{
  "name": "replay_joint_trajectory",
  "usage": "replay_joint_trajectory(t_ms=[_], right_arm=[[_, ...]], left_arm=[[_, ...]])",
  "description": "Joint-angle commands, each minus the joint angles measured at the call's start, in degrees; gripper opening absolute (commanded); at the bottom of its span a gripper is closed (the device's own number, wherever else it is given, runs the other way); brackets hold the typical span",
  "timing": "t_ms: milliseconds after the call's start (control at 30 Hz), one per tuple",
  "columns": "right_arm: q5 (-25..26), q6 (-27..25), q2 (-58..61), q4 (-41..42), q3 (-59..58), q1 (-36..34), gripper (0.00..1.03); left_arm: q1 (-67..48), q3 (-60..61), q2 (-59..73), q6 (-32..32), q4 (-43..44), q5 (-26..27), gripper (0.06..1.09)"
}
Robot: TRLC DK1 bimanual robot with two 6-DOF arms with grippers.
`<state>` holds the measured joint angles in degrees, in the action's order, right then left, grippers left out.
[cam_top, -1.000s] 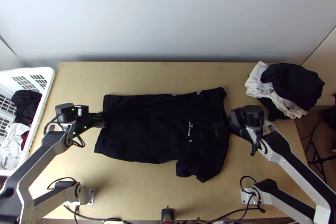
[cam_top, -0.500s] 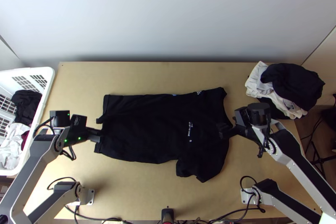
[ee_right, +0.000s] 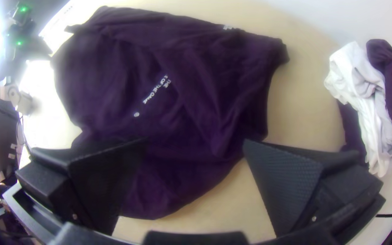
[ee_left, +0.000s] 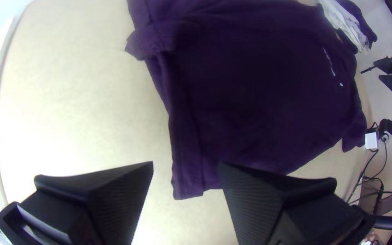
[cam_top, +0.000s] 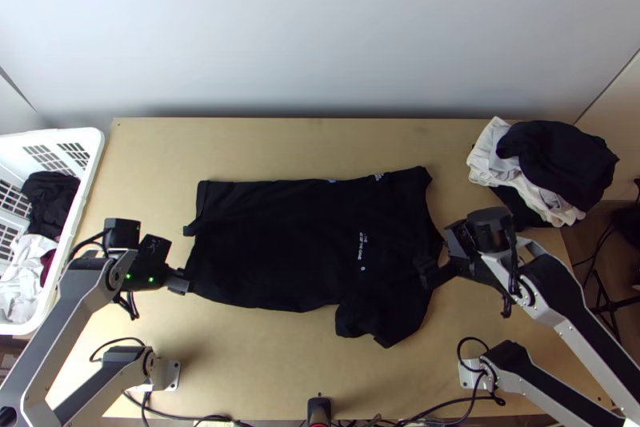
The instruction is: Fold the t-shirt
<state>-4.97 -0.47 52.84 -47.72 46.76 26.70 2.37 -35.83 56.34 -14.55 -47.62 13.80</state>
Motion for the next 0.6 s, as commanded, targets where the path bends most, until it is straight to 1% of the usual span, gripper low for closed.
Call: replay_joint_trajectory(t_ms=[0,33,167,233,333,400,567], right_arm=[[-0.2,-1.4,-0.5,-4.6,-0.1,2.9,0.99],[-0.2,-1.5,-0.6,-4.7,-0.1,3.1,0.99],[-0.1,-2.2,-0.5,-5.8,-0.2,4.4,0.99],[-0.1,-2.9,-0.4,-6.8,-0.4,5.3,0.99],[-0.1,-4.0,-0.4,-8.3,-0.7,6.4,0.99],[-0.1,-4.8,-0.4,-9.9,-0.8,7.7,0.99],[-0.7,-7.6,0.3,-13.7,-1.9,13.6,0.99]], left_arm=[[-0.5,1.1,0.6,-1.1,-1.3,-1.1,0.58],[-0.5,1.1,1.0,-1.3,-1.3,-0.8,0.50],[-0.6,1.1,3.8,-2.2,-1.6,1.2,0.25],[-0.5,1.0,5.0,-2.6,-1.9,3.0,0.19],[-0.5,0.9,6.9,-2.9,-2.3,4.0,0.09],[-0.5,0.9,7.1,-3.1,-2.3,4.7,0.09],[-0.5,-0.5,7.3,-3.7,-4.2,6.1,0.09]])
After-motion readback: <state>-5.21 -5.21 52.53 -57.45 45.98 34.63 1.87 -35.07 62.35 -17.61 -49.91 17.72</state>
